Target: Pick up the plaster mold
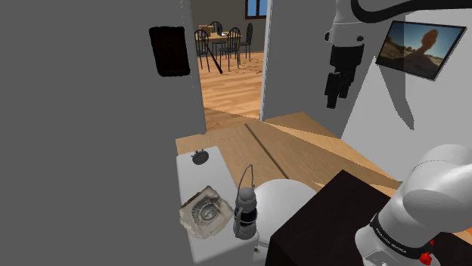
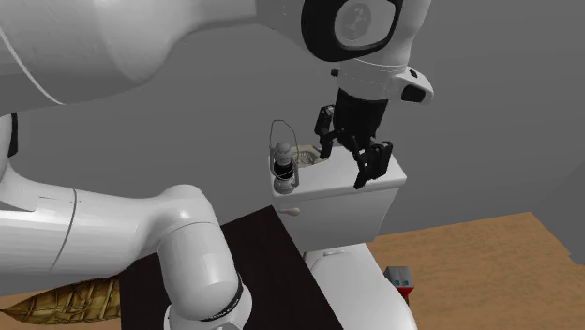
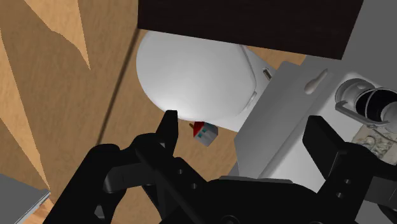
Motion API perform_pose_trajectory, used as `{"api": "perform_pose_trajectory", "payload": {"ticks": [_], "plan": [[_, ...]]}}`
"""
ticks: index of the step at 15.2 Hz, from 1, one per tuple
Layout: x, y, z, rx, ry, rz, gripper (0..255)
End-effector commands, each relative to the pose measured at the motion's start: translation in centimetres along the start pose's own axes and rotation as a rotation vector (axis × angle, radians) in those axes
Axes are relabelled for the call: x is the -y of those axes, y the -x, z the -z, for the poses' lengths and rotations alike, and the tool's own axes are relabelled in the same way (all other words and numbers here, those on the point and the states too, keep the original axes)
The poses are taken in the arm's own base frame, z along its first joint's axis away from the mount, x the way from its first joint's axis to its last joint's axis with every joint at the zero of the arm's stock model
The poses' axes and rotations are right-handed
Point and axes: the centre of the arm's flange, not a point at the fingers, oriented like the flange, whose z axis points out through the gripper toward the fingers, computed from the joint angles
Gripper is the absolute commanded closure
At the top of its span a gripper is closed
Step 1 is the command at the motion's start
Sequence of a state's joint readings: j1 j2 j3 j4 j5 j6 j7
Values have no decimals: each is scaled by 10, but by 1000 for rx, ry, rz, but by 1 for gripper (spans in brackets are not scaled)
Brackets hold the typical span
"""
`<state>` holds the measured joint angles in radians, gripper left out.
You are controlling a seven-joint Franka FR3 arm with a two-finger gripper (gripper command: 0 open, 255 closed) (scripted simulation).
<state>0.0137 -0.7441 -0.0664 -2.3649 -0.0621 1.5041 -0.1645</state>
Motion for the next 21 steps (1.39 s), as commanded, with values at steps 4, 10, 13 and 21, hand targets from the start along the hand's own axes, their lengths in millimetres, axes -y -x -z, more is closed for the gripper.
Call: {"api": "perform_pose_trajectory", "payload": {"ticks": [4, 10, 13, 21], "plan": [[2, -18, -32, -8, -70, -5, 0], [14, -56, -95, -23, -210, -15, 0], [23, -75, -126, -30, -280, -20, 0], [56, -127, -203, -50, -467, -33, 0]]}}
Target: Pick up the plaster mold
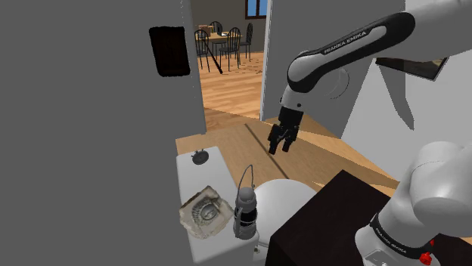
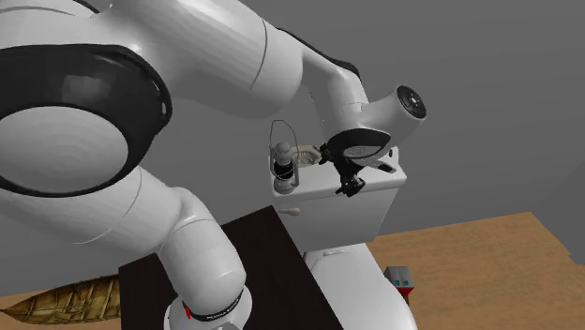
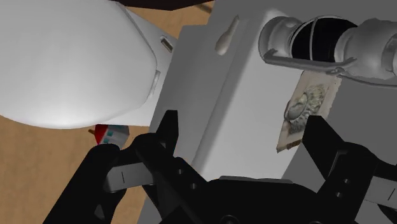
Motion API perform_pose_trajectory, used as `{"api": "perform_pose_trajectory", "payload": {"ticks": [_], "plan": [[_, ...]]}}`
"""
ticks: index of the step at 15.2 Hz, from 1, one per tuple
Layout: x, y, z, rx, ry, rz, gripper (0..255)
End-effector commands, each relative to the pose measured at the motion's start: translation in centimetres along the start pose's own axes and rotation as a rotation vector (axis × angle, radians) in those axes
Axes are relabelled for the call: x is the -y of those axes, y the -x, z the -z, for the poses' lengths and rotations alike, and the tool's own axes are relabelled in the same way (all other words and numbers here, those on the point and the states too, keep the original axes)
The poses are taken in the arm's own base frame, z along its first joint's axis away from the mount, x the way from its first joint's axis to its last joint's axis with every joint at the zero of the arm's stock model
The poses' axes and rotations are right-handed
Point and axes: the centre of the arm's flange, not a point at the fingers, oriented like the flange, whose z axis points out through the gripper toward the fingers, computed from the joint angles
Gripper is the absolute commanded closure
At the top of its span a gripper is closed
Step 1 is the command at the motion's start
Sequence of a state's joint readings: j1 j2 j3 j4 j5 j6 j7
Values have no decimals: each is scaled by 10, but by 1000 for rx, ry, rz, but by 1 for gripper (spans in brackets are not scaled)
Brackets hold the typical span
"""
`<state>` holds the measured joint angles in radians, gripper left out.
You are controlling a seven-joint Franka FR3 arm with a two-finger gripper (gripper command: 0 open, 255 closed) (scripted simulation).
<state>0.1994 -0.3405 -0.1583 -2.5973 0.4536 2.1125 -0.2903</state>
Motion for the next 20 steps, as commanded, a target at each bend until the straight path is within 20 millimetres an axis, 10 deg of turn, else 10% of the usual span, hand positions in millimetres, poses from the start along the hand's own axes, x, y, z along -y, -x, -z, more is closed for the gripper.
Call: {"api": "perform_pose_trajectory", "payload": {"ticks": [1, 20], "plan": [[-3, -15, -22, -8, -47, -7, 0], [56, -137, -212, -57, -491, -37, 0]]}}
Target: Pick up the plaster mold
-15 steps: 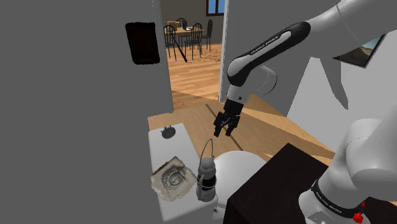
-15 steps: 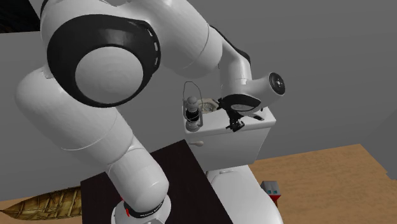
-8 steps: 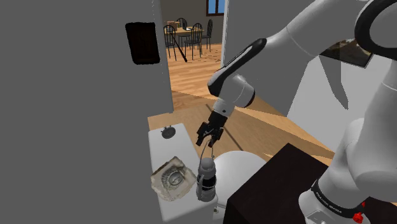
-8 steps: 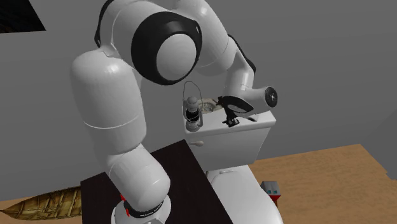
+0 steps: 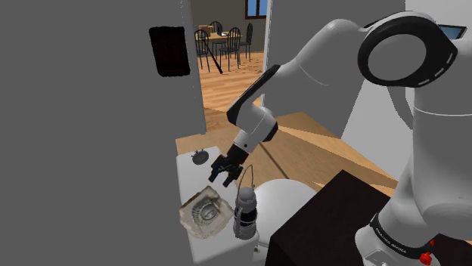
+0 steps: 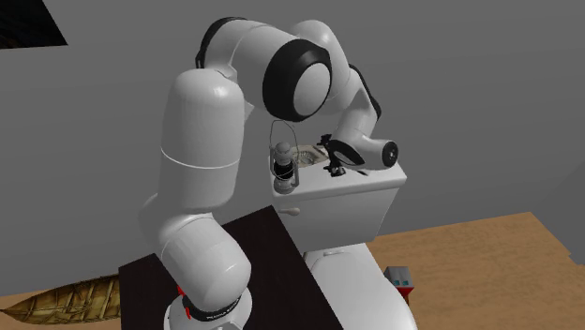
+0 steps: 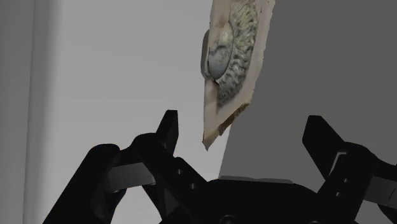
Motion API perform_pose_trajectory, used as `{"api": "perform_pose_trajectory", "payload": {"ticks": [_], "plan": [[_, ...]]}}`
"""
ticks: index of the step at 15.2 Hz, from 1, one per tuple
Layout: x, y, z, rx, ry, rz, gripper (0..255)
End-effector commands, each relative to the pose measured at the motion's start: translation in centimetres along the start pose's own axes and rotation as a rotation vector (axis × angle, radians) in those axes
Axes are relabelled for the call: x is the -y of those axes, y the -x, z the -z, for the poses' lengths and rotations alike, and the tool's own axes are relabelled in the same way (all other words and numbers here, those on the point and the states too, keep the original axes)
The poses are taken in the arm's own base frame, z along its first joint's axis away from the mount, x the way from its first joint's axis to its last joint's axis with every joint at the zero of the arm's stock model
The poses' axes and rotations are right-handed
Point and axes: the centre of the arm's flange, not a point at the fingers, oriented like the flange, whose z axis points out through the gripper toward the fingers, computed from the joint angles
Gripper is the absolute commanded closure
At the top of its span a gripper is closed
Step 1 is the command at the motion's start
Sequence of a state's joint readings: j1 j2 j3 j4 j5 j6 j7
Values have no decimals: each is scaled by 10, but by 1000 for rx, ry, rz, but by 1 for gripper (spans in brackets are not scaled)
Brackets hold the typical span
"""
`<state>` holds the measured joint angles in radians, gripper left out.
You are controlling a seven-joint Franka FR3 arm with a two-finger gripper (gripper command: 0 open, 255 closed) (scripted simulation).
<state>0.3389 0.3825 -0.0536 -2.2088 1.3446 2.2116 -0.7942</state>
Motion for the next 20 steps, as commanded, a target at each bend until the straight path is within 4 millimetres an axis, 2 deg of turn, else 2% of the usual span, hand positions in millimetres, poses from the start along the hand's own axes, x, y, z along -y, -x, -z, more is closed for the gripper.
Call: {"api": "perform_pose_trajectory", "payload": {"ticks": [1, 8, 10, 11, 20], "plan": [[2, -7, -15, -4, -29, -4, 0], [-30, -9, -39, -4, -29, -4, 0], [-30, -9, -39, -4, -29, -4, 0], [-30, -8, -40, -4, -29, -4, 255], [-30, -9, -39, -4, -29, -4, 255]]}}
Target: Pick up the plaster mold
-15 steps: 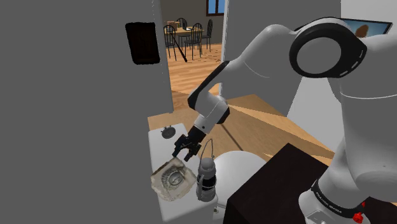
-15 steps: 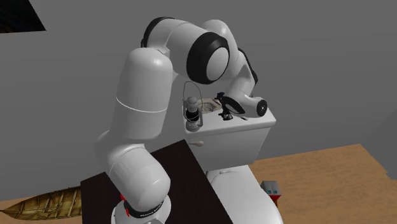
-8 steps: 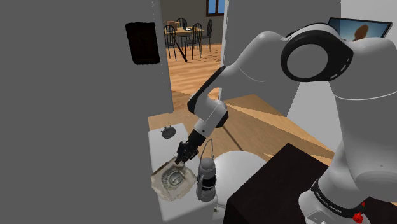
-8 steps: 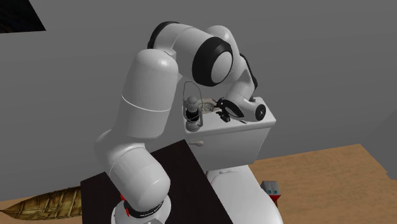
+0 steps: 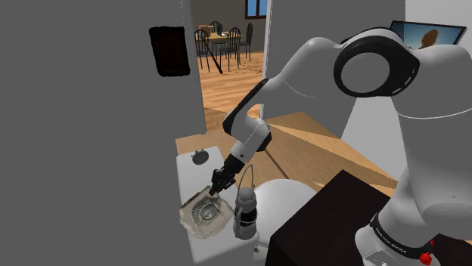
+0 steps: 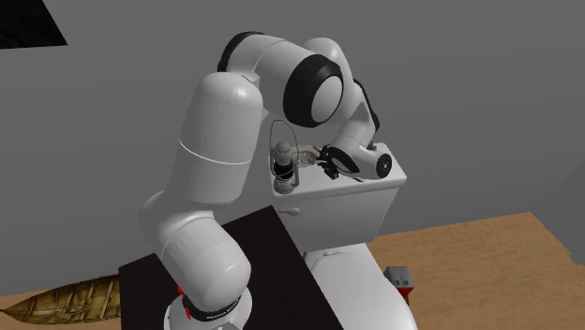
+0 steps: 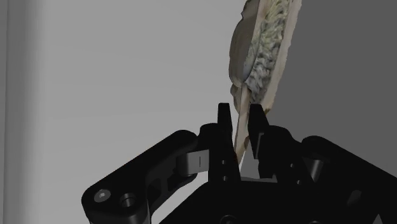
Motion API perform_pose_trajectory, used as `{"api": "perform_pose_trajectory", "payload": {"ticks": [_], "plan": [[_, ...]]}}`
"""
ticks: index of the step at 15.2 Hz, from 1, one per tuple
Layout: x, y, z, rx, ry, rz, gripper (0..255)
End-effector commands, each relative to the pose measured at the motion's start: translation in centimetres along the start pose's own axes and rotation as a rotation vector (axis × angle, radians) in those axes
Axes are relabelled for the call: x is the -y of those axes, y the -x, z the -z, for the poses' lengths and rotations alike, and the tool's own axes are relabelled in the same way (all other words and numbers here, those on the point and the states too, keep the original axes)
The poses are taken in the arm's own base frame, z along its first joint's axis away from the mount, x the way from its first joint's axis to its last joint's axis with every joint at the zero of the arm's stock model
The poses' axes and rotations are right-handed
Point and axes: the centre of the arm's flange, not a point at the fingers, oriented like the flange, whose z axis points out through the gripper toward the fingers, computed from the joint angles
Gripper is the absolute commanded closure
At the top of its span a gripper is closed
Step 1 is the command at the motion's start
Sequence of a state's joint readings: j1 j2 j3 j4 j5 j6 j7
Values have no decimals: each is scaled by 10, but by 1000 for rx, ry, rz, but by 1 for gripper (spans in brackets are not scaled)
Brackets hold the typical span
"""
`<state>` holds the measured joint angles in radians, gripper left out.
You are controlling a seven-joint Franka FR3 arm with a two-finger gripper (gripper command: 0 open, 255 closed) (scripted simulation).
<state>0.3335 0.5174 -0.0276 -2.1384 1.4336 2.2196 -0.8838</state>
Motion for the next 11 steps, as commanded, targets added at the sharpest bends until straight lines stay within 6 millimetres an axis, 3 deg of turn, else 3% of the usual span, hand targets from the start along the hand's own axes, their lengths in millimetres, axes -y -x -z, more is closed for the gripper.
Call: {"api": "perform_pose_trajectory", "payload": {"ticks": [1, 11], "plan": [[4, 0, 3, 0, 0, 0, 255], [46, 3, 35, 0, 0, 0, 255]]}}
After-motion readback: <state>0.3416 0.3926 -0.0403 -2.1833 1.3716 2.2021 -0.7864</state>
